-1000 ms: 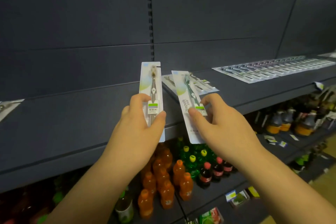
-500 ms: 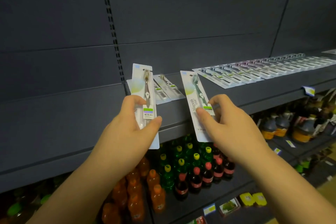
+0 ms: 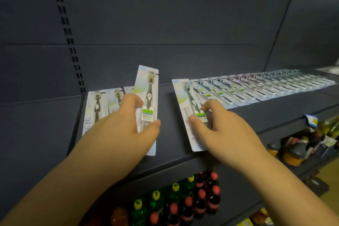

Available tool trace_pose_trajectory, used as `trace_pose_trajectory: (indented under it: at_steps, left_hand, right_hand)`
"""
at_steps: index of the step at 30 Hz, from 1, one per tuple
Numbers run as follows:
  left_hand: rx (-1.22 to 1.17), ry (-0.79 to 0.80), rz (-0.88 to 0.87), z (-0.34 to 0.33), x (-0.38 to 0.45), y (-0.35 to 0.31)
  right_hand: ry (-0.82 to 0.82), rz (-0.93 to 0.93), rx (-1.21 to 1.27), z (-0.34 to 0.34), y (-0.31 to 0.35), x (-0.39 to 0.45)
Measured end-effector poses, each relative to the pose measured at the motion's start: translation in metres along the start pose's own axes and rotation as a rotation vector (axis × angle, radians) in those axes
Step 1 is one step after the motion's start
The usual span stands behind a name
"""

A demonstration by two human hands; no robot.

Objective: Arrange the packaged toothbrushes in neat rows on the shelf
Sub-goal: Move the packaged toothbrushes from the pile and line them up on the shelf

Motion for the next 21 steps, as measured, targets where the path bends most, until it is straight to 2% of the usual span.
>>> trace_pose_trajectory:
  at_steps: [3, 9, 16, 21]
  left_hand:
    - [0.111, 0.046, 0.037, -0.013, 0.021, -0.012]
    - [0.377, 0.029, 0.089, -0.031, 0.061, -0.034]
    - [0.551, 0.109, 0.22, -0.063, 0.108, -0.06]
    - [0.761, 0.046, 0.26, -0.081, 0.125, -0.062]
  right_hand:
    - [0.031, 0.005, -0.011, 0.004, -0.013, 0.02]
    - [0.108, 0.073, -0.04, 0.007, -0.039, 0.062]
    - [0.205, 0.178, -0.015, 0.015, -0.059, 0.095]
    - [0.247, 0.252, -0.06, 0.011, -0.065, 0.108]
Point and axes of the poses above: each hand's wrist, its own x-axis towards the middle knuckle, its own z-axis out of the back of the hand, y = z × x, the point moved 6 cm from there along x, towards the middle knuckle, and after that the axes turned 8 degrees about x, right-handed, at the moved point
